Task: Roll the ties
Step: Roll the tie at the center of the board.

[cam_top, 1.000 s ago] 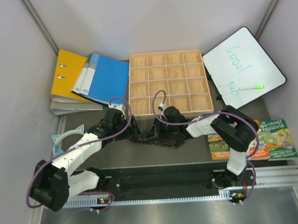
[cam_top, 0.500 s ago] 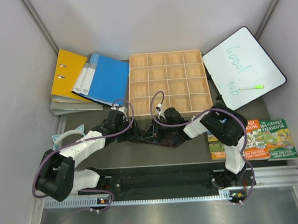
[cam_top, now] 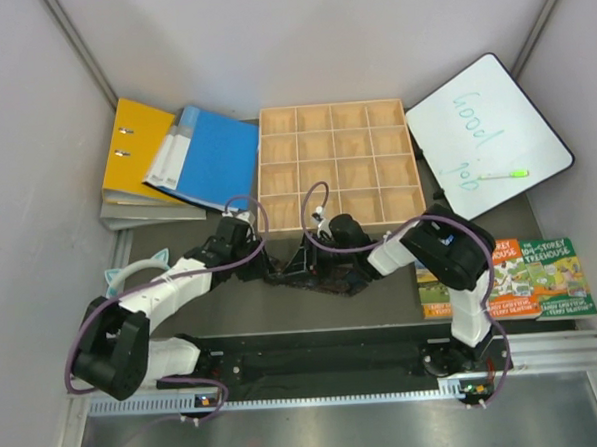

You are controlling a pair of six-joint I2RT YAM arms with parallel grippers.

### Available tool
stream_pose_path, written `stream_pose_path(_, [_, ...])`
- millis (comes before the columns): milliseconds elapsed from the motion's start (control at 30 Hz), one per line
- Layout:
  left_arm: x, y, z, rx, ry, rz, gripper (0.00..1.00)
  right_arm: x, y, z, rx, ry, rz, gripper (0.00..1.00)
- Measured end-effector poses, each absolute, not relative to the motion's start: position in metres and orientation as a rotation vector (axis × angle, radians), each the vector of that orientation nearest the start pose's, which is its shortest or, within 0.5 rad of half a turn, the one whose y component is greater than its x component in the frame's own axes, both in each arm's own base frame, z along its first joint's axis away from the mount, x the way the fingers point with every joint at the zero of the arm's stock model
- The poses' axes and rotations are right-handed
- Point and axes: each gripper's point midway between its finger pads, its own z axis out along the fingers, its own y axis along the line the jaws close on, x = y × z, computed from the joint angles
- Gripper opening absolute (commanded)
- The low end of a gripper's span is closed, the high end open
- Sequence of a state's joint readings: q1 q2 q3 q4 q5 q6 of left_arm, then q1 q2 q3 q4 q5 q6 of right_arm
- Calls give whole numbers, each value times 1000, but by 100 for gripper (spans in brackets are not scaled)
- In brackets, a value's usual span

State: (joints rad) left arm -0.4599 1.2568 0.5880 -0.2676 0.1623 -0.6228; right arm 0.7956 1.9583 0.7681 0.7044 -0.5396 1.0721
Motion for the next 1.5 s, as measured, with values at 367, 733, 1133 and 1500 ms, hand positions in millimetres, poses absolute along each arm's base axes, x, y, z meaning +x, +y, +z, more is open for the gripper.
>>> stream_pose_path(367, [235,-150,53,-148,2623,-373,17,226,354,66,27,2563,1339,56])
stream_pose_path(733, [241,-147,69,-17,2580,38,13,246,270,100,185,2558,1061,56])
stream_pose_path(1133, [243,-176,63,190,2512,480,11,244,214,116,274,2545,932,57])
stream_pose_path(1500, [245,-209,56,351,2338,817,7,242,189,127,322,2519,913,57])
